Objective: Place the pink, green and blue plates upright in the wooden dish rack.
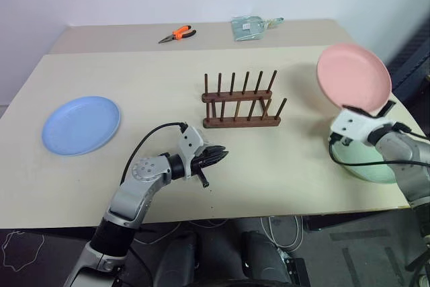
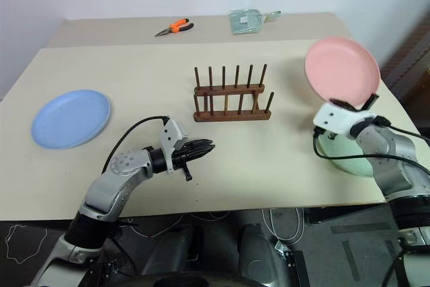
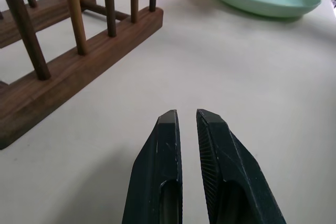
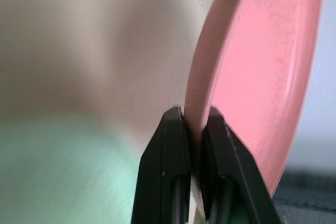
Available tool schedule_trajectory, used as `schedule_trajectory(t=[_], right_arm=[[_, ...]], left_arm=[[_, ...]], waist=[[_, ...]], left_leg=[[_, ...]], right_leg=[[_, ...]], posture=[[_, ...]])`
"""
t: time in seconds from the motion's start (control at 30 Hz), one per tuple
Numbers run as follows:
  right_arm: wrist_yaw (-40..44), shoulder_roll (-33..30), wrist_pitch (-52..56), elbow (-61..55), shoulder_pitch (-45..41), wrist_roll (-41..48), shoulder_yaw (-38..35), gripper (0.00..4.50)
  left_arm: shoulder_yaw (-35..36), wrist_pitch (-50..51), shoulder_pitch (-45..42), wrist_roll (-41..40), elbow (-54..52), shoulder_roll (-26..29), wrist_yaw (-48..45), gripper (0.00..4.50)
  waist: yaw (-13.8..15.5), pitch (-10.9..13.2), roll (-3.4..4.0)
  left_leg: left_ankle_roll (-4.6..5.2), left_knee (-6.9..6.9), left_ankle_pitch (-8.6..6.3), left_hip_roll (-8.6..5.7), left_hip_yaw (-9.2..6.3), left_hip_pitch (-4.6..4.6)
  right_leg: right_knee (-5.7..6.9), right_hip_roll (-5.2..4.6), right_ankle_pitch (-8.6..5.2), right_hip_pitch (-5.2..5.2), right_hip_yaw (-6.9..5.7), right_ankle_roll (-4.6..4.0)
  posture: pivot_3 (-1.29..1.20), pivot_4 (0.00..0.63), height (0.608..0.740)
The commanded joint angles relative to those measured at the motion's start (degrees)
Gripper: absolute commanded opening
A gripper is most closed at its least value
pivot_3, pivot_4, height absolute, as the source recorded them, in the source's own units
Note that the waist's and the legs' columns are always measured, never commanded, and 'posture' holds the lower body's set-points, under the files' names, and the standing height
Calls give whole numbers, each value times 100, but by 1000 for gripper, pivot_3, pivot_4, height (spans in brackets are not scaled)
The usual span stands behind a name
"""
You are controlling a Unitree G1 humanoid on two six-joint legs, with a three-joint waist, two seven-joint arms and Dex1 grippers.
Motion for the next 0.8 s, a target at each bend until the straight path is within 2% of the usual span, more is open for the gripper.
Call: schedule_trajectory(t=[0.03, 0.1, 0.17, 0.27, 0.53, 0.8], right_arm=[[403, 862, 1370, -1812, -414, 2710, -762, 22], [598, 1165, 2202, -2495, -446, 4041, -1002, 22], [599, 1323, 2795, -2855, -487, 5014, -1159, 22], [529, 1342, 3308, -3022, -527, 5692, -1198, 22], [673, 1279, 3565, -2630, -512, 5586, -928, 22], [927, 1350, 3440, -1815, -537, 5298, -833, 22]], left_arm=[[173, -111, -89, -154, -70, -29, 13, 549], [259, -149, -139, -219, -34, -51, 13, 549], [351, -202, -182, -302, -40, -47, -12, 549], [472, -314, -189, -399, -113, 2, -108, 549], [587, -346, -52, -531, -361, 226, -199, 549], [512, -316, 34, -543, -484, 258, -117, 549]], waist=[[12, 3, 0], [56, 7, -5], [128, 8, -7], [168, 8, -7], [153, 6, -3], [155, 6, -3]], left_leg=[[0, 1, 0, 3, -2, 0], [0, 0, 0, 3, -14, -1], [2, 1, -1, 0, -25, -5], [7, 4, -5, -5, -25, -21], [7, 4, -5, -5, -16, -90], [7, 5, -5, -5, -9, -92]], right_leg=[[1, 2, 1, 0, 0, 1], [5, 1, 0, 1, -7, 3], [1, -9, 0, 6, -18, 2], [-11, -30, -1, -2, -17, -1], [-5, -37, 1, -78, -10, -4], [-2, -35, 2, -84, -8, -4]], posture=[[0, 150, 738], [0, 150, 738], [0, 150, 738], [0, 150, 738], [0, 150, 738], [0, 150, 738]])
